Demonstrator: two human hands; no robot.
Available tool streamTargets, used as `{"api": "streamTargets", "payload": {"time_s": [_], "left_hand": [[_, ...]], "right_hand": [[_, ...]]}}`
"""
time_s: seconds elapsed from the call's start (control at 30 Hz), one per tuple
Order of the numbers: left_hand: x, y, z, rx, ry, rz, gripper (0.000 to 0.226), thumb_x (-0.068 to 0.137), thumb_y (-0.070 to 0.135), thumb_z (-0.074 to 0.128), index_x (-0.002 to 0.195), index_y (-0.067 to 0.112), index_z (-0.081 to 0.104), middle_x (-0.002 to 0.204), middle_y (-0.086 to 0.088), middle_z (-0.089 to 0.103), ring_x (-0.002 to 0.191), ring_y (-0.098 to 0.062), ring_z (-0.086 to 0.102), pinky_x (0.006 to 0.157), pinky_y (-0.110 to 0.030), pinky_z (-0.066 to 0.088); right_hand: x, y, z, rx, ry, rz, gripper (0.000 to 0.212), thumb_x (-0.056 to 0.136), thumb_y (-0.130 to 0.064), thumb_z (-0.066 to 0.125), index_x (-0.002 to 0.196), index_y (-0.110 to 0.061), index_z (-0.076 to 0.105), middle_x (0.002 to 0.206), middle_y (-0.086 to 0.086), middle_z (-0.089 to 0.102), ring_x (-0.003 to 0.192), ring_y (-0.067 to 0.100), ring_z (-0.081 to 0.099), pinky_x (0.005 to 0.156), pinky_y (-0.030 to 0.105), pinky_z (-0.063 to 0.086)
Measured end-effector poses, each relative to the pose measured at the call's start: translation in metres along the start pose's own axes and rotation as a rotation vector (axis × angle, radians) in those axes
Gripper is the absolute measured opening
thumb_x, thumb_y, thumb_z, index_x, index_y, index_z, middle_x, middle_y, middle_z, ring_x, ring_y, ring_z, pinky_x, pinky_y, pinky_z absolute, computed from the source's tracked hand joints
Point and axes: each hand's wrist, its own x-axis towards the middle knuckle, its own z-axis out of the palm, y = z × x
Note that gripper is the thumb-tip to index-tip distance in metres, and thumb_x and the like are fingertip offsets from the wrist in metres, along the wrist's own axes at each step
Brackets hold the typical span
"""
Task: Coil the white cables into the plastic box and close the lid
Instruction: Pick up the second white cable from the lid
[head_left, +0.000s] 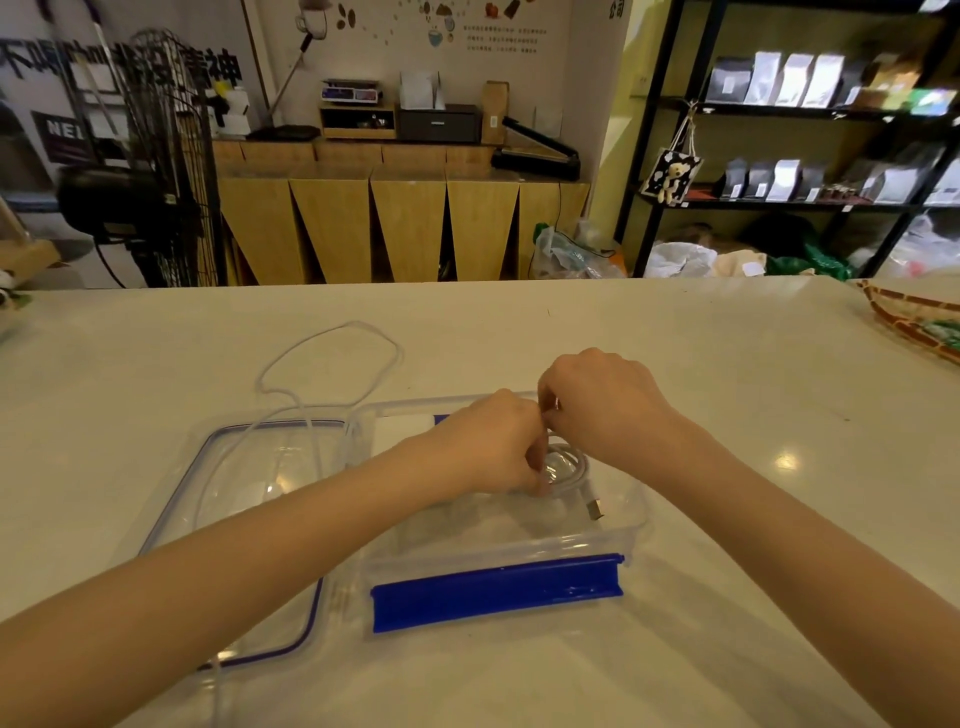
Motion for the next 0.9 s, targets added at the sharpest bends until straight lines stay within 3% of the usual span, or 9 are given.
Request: {"api": "streamTargets", "payload": {"time_s": [0.27,0.47,0.57,0.73,0.9], "left_hand": [[-0.024,-0.011,-0.026,-0.089,0.042,-0.079,0.023,0.076,0.024,0.070,0.094,0.010,0.071,0.092,-0.003,0.072,0.081,-0.011,0.064,0.079,-0.027,0.055],[-0.060,-0.027,-0.050,-0.168,0.222,-0.151,0.016,0.079,0.023,0.067,0.094,0.021,0.068,0.078,0.014,0.063,0.073,0.003,0.060,0.063,-0.001,0.046],[-0.088,-0.039,-0.059,-0.193,0.397,-0.203,0.012,0.080,0.022,0.064,0.091,0.028,0.066,0.075,0.023,0.057,0.069,0.010,0.058,0.061,0.005,0.040],[-0.135,-0.070,-0.059,-0.145,0.610,-0.416,0.018,0.083,0.025,0.061,0.101,0.024,0.065,0.086,0.014,0.062,0.077,0.008,0.056,0.060,-0.003,0.038],[-0.169,-0.092,-0.039,-0.138,0.670,-0.651,0.033,0.080,0.033,0.064,0.109,0.018,0.060,0.098,0.004,0.061,0.085,-0.009,0.058,0.062,-0.007,0.035]], "right_hand": [[0.012,-0.007,-0.008,0.224,0.179,-0.019,0.024,0.087,-0.029,0.050,0.091,-0.015,0.069,0.089,0.006,0.069,0.079,0.025,0.060,0.063,0.031,0.046],[0.025,-0.034,-0.020,0.302,0.199,-0.184,0.024,0.089,-0.030,0.048,0.099,-0.018,0.067,0.095,0.004,0.069,0.085,0.022,0.060,0.073,0.036,0.051],[0.032,-0.055,-0.024,0.371,0.130,-0.357,0.023,0.089,-0.028,0.050,0.104,-0.019,0.065,0.097,0.001,0.069,0.085,0.018,0.061,0.077,0.038,0.053],[0.053,-0.100,-0.022,0.521,-0.133,-0.552,0.022,0.087,-0.024,0.056,0.108,-0.018,0.061,0.102,0.000,0.065,0.086,0.010,0.058,0.073,0.017,0.046],[0.068,-0.139,-0.007,0.466,-0.218,-0.519,0.043,0.082,-0.034,0.062,0.118,-0.013,0.053,0.108,0.005,0.062,0.091,0.018,0.058,0.080,0.030,0.048]]}}
